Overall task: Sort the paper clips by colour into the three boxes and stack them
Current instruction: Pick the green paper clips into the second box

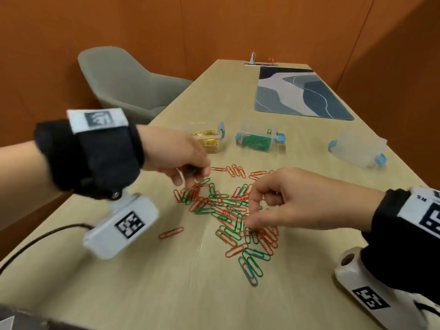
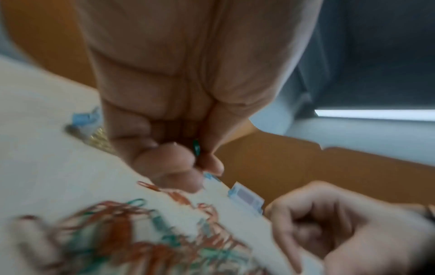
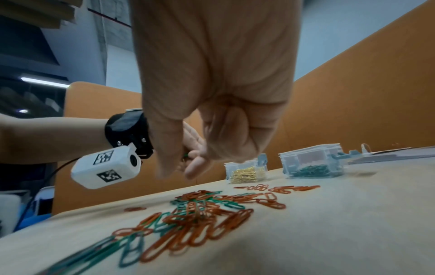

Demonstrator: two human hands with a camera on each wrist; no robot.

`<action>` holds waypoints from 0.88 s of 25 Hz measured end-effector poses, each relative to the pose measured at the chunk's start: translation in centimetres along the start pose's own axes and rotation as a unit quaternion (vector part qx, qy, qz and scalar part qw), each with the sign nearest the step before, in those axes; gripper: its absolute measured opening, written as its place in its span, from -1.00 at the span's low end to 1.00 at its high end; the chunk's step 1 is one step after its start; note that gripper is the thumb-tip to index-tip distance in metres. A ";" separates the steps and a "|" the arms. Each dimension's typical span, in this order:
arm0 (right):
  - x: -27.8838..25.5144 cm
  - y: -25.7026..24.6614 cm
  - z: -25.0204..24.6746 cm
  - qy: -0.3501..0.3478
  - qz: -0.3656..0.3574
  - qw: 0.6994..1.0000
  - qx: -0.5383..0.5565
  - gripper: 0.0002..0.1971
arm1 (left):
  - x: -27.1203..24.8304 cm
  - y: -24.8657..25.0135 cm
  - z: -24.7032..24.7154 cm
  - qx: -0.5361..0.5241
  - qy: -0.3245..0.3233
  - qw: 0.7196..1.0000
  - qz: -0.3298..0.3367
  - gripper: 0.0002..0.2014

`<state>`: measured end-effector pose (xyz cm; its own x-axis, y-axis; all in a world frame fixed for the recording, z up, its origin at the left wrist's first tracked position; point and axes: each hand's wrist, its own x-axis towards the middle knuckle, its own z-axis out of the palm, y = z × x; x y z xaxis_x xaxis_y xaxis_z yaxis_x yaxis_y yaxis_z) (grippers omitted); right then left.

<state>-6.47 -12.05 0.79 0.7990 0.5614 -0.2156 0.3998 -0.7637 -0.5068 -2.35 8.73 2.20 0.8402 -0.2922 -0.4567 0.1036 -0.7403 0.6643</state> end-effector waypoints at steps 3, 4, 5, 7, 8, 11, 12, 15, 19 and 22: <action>-0.1 -0.8 0.7 -0.046 -0.044 0.996 -0.061 -0.69 | -2.3 -2.0 1.3 0.252 0.011 0.968 -0.016 -0.74; 0.0 -0.9 0.9 -0.045 -0.048 0.995 -0.079 -0.71 | -2.8 -2.4 1.7 0.303 0.018 0.953 -0.013 -0.76; 0.1 -0.9 0.9 -0.038 -0.049 0.994 -0.091 -0.76 | -3.2 -2.7 2.1 0.322 0.022 0.946 -0.010 -0.77; 0.3 -0.8 0.8 -0.019 -0.042 0.994 -0.100 -0.82 | -3.8 -3.2 2.6 0.316 0.020 0.948 -0.001 -0.80; 0.3 -0.7 0.6 -0.019 -0.037 0.995 -0.096 -0.79 | -3.9 -3.4 2.7 0.311 0.019 0.950 0.006 -0.83; -0.2 -1.0 0.7 -0.047 -0.035 0.994 -0.095 -0.75 | -3.3 -3.9 2.5 0.320 0.066 0.945 0.031 -0.86; -0.4 -1.1 0.8 -0.054 -0.036 0.993 -0.103 -0.77 | -3.1 -3.9 2.5 0.331 0.097 0.937 0.045 -0.84; -0.4 -1.2 1.2 -0.050 -0.036 0.988 -0.138 -0.88 | -2.9 -3.6 3.2 0.326 0.126 0.927 0.137 -0.82; -0.5 -1.2 0.9 -0.036 -0.026 0.988 -0.147 -0.90 | -3.2 -2.2 5.0 0.273 0.065 0.900 0.333 -0.78; -0.8 -1.2 0.9 -0.024 -0.022 0.989 -0.147 -0.84 | -3.0 -0.7 7.0 0.299 0.017 0.873 0.386 -0.74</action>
<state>-8.02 -11.28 0.84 0.7580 0.6057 -0.2419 0.5532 -0.7935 -0.2535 -8.65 5.84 -1.03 0.5535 -0.8327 0.0158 -0.7877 -0.5172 0.3347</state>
